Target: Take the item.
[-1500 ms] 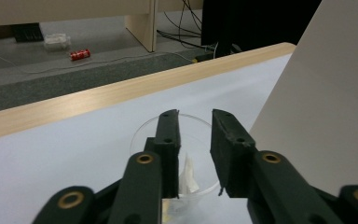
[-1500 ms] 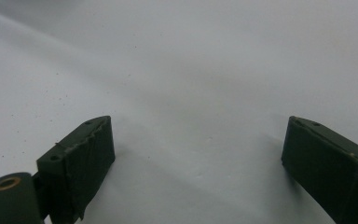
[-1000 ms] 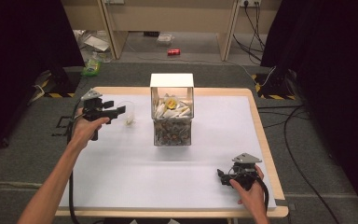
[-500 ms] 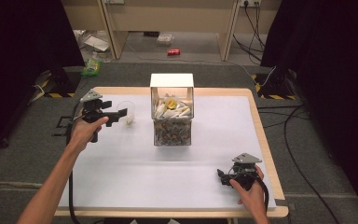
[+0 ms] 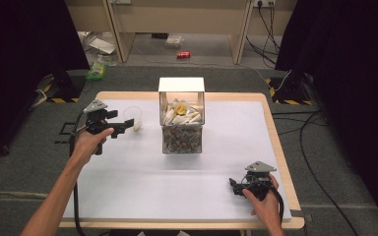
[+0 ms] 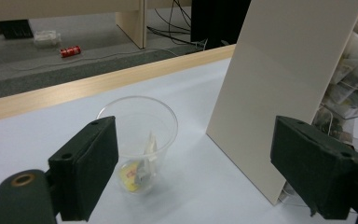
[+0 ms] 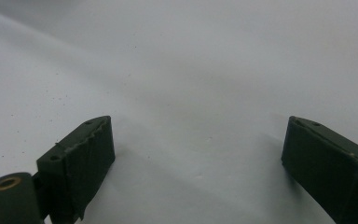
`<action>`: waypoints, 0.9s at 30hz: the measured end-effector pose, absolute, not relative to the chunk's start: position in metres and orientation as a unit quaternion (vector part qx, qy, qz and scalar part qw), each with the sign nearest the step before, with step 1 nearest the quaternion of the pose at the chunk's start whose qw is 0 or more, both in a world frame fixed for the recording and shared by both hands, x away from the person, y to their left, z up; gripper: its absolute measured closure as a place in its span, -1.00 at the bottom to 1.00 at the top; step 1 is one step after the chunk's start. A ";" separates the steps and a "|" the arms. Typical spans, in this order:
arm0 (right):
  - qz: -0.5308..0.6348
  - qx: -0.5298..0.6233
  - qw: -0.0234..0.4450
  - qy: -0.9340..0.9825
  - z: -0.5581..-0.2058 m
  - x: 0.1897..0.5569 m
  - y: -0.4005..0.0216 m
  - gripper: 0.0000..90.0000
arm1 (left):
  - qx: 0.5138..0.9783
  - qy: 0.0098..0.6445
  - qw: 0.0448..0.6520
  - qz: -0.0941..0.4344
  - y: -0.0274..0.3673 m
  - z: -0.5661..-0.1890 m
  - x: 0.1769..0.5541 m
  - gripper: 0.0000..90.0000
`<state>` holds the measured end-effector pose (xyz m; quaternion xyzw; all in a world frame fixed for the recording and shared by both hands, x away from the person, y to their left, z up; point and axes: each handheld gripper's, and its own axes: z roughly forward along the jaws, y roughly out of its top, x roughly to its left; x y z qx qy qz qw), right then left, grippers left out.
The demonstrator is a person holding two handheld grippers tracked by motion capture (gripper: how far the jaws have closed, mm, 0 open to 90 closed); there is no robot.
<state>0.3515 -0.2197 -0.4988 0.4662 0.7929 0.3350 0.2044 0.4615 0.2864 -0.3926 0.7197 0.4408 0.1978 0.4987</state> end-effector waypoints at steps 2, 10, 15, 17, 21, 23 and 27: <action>0.335 0.466 0.204 0.793 -0.499 0.352 -0.220 -0.78 | 0.719 0.440 0.500 0.199 0.287 -0.393 0.459 -0.67; 0.335 0.465 0.205 0.793 -0.499 0.352 -0.220 -0.78 | 0.715 0.443 0.504 0.198 0.292 -0.399 0.449 -0.67; 0.335 0.465 0.205 0.793 -0.499 0.352 -0.220 -0.78 | 0.712 0.444 0.505 0.204 0.294 -0.404 0.442 -0.67; 0.335 0.465 0.205 0.793 -0.499 0.352 -0.220 -0.78 | 0.709 0.444 0.509 0.203 0.296 -0.406 0.438 -0.67; 0.335 0.465 0.205 0.793 -0.499 0.352 -0.220 -0.78 | 0.706 0.445 0.512 0.204 0.297 -0.410 0.432 -0.67; 0.334 0.465 0.205 0.793 -0.499 0.352 -0.220 -0.78 | 0.706 0.444 0.511 0.208 0.297 -0.412 0.429 -0.67; 0.335 0.465 0.205 0.793 -0.499 0.352 -0.220 -0.78 | 0.702 0.445 0.514 0.211 0.298 -0.414 0.424 -0.67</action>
